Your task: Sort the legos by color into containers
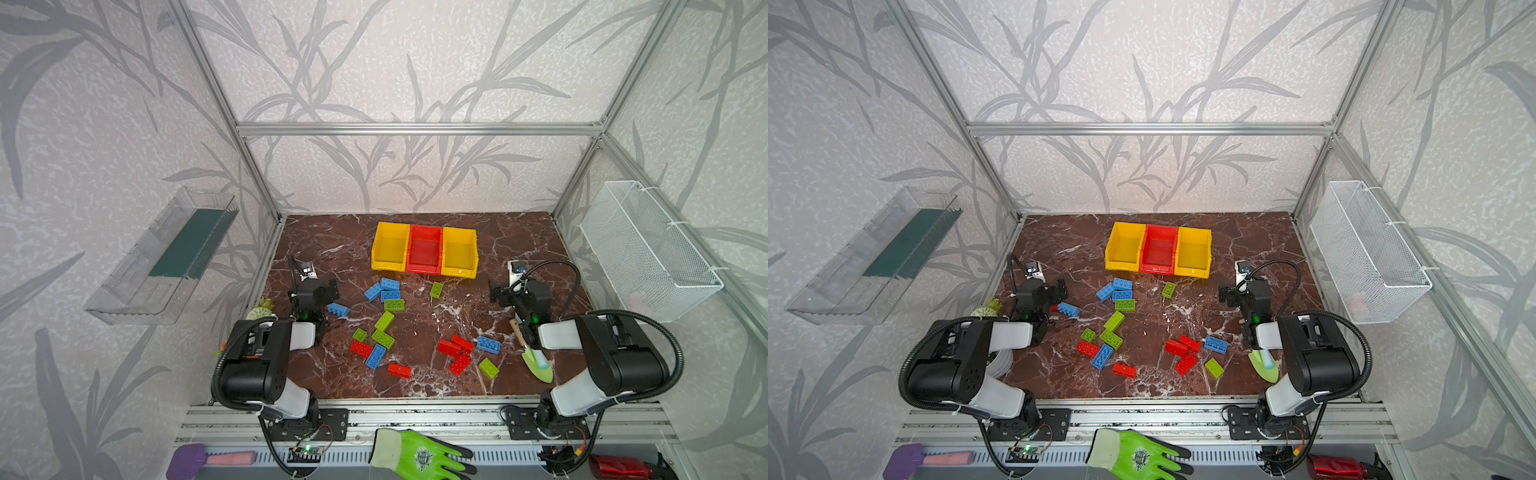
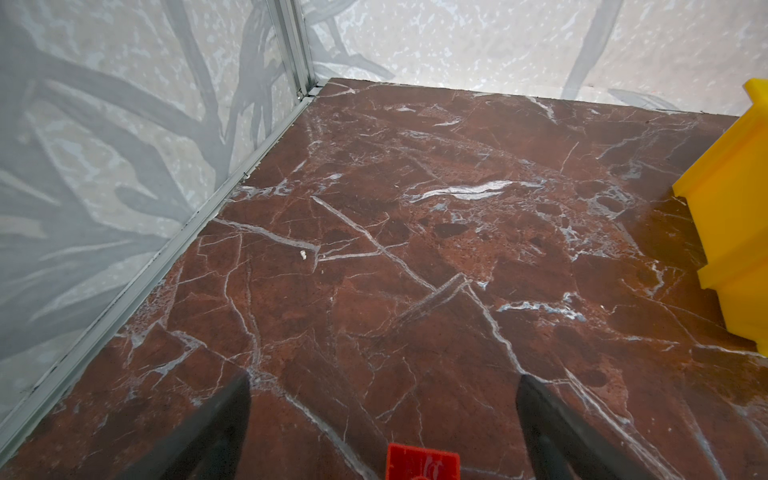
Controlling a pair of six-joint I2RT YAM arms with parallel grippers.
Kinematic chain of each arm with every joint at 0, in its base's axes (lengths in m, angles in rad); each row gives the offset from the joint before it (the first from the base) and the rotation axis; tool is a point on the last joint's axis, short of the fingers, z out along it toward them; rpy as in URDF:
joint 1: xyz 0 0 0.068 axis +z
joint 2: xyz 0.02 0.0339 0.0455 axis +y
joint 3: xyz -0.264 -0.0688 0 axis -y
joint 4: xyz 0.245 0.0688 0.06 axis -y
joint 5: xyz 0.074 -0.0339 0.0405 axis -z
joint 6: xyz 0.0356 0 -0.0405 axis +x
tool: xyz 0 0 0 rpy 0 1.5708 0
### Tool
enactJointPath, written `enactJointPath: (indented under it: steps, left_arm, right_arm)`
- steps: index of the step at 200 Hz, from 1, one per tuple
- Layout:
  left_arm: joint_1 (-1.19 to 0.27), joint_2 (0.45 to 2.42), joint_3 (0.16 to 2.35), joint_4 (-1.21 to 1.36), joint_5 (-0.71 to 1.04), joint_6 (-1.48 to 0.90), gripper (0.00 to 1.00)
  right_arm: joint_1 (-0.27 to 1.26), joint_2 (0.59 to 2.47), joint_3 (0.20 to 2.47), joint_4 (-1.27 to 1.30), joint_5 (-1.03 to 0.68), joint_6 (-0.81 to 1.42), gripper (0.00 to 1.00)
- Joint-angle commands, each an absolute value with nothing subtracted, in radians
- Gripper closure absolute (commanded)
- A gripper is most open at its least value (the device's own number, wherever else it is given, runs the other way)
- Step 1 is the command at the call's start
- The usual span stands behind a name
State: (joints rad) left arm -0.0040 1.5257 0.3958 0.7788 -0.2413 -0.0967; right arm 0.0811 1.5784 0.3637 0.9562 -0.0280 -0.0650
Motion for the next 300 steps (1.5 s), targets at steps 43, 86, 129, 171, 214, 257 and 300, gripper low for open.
enactJointPath:
  steps: [43,86,129,171,214,257,300]
  left_arm:
    - [0.002,1.518,0.413,0.79,-0.243,-0.081,0.01]
    - [0.002,1.518,0.413,0.789,-0.242,-0.081,0.01]
    - [0.0,1.518,0.413,0.79,-0.242,-0.08,0.01]
    - [-0.004,1.449,0.577,0.441,-0.24,-0.069,0.01]
    - [-0.005,1.369,0.758,0.187,-0.228,-0.09,0.01]
    - [-0.034,1.306,0.81,0.058,-0.136,-0.185,0.01]
    - [-0.191,1.222,0.761,0.031,-0.201,-0.206,0.01]
  right_arm:
    - [0.079,1.583,0.378,0.968,-0.035,-0.072,0.01]
    - [0.078,1.583,0.38,0.965,-0.035,-0.072,0.01]
    - [0.096,1.473,0.412,0.825,0.095,-0.053,0.01]
    - [0.114,1.336,0.729,0.148,0.237,0.058,0.01]
    - [0.16,1.349,0.951,-0.303,0.212,0.135,0.01]
    - [0.287,1.291,0.921,-0.378,0.327,0.13,0.01]
    - [0.4,1.301,0.935,-0.491,0.376,0.281,0.01]
